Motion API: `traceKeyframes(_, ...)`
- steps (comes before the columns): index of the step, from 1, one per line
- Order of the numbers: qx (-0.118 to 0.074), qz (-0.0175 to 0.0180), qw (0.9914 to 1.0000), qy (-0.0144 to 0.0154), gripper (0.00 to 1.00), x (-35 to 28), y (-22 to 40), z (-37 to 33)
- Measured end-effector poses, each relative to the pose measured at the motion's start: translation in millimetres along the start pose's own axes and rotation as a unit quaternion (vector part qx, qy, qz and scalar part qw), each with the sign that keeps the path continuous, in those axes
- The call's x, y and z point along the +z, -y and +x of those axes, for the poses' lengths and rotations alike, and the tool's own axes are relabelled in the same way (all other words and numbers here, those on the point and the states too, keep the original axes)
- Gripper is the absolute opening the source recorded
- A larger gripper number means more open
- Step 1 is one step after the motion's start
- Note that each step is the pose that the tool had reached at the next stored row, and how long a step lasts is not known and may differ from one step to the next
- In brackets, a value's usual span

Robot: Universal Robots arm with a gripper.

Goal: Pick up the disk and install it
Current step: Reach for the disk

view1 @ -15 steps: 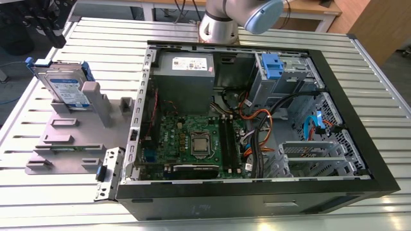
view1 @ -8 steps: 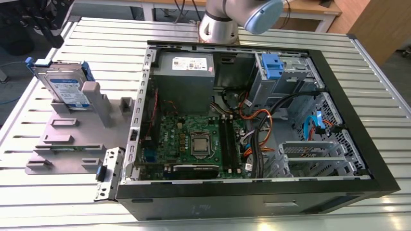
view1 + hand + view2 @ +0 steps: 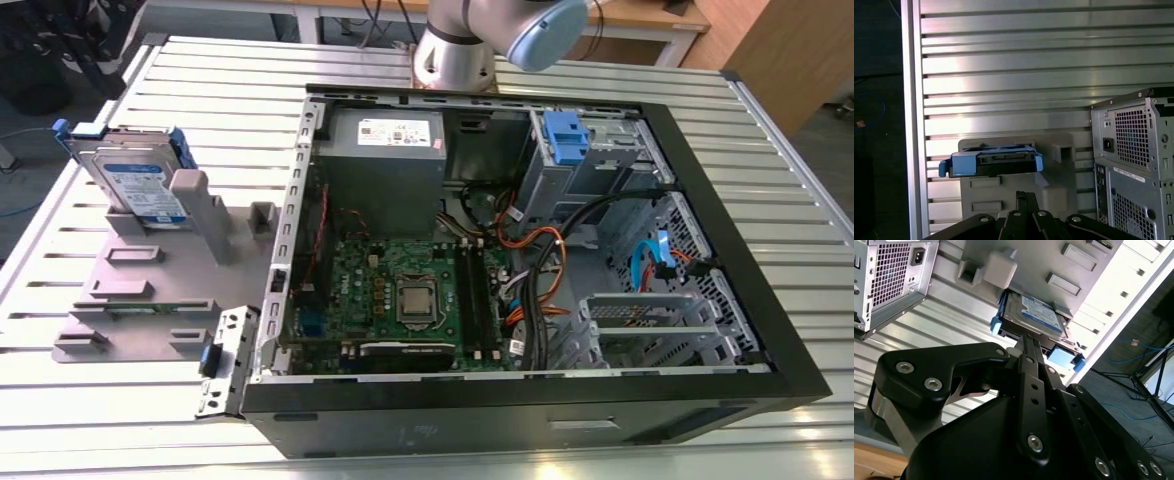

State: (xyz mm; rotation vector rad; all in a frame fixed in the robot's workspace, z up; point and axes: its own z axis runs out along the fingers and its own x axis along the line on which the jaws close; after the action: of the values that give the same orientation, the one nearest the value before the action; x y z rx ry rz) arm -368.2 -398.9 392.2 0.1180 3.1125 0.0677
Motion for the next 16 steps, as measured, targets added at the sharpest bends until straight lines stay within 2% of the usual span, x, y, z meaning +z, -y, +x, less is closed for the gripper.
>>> traceKeyframes(9, 0.000, 0.0000, 1.00000, 0.0000, 0.11, -0.2, 0.6, 8.3)
traceKeyframes(16, 0.000, 0.0000, 1.00000, 0.0000, 0.11, -0.3, 0.7, 9.5)
